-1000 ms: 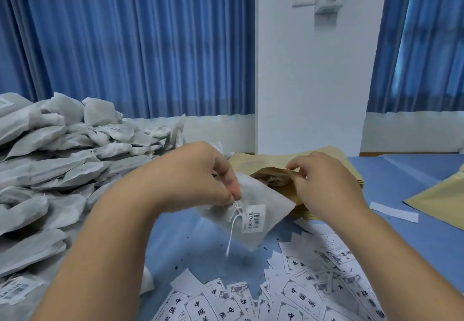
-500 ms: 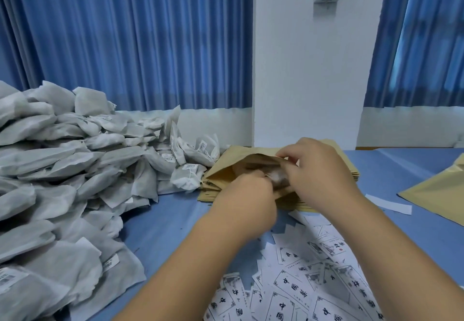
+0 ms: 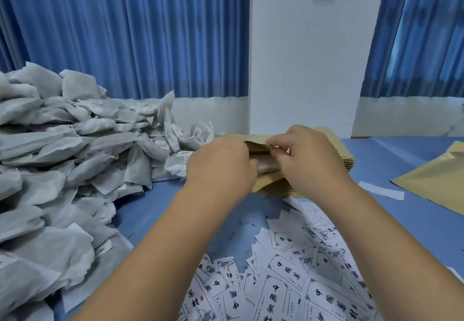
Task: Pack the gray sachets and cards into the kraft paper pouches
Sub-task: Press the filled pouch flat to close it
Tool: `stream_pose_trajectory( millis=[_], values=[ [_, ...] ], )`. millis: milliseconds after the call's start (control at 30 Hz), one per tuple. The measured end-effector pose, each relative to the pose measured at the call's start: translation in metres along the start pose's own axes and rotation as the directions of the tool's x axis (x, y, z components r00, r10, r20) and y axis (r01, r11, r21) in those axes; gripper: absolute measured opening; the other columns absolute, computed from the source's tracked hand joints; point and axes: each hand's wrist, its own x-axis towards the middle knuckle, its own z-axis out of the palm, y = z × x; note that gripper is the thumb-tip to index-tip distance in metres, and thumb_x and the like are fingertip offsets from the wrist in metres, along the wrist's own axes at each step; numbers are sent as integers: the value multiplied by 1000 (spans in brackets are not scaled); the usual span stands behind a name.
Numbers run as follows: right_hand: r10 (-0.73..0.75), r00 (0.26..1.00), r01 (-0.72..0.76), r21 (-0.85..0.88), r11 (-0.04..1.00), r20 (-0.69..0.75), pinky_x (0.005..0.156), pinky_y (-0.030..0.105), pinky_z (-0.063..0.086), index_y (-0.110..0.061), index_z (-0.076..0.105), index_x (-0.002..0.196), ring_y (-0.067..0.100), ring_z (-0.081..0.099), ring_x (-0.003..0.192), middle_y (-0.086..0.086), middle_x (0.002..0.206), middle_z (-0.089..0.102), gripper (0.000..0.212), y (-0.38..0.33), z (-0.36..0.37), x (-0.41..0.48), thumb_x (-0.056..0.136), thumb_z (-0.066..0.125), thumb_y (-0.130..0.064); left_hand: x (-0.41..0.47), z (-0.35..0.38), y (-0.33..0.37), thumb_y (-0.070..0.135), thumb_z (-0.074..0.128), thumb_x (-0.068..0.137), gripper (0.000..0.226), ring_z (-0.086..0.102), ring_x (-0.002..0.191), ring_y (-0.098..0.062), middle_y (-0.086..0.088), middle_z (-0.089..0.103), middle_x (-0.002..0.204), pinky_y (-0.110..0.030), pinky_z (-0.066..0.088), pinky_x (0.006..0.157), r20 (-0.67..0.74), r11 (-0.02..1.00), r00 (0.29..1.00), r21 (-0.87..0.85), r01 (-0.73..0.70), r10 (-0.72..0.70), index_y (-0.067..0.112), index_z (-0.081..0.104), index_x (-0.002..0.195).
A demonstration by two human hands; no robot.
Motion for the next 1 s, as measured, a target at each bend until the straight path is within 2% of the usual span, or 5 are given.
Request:
stream_pose_trajectory(
  millis=[133, 333, 667, 767, 1000],
  values=[
    [48, 997, -46, -26, 999, 65, 78, 39, 47, -31, 70, 96, 22, 54, 89, -1, 97, 56, 26, 1, -3, 2, 87, 53, -13, 4, -12, -9, 43, 67, 82, 31, 49, 98, -25, -2, 48, 105, -36, 41, 77, -192, 990, 981, -134, -50, 23, 19, 55, 99],
    [74, 992, -67, -68, 995, 100, 71, 31, 44, -28, 63, 90, 18, 53, 89, -4, 98, 60, 24, 3, -13, 1, 85, 51, -8, 8, 13, -38, 47, 57, 90, 57, 41, 131, -25, 0, 26, 149, -34, 35, 102, 283, 973, 959, -228, 30, 37, 35, 39, 142],
    [-205, 978, 202, -85, 976, -29, 66, 31, 43, -24, 61, 84, 10, 51, 79, -10, 84, 52, 5, -11, -32, -74, 87, 62, -26, 10, 17, -37, 28, 47, 92, 28, 56, 53, -14, 9, 52, 52, -31, 52, 50, 185, 887, 980, -462, 21, 73, 40, 72, 89],
    [-67, 939, 122, -145, 982, 338, 71, 28, 42, -31, 61, 88, 6, 48, 85, -13, 88, 51, 18, -10, -16, -107, 91, 51, -45, 9, 16, -29, 28, 48, 88, 25, 50, 56, -3, 10, 53, 55, -23, 38, 50, 96, 942, 993, -334, -27, 63, 37, 71, 92],
    [86, 859, 31, -218, 975, 505, 64, 28, 32, -26, 38, 63, 11, 39, 88, -10, 82, 38, 44, 3, 4, -126, 83, 53, -63, 3, 14, -17, 32, 48, 88, 30, 59, 96, -23, 2, 61, 115, -34, 48, 77, 141, 957, 984, -284, -64, 108, 38, 65, 111]
  ],
)
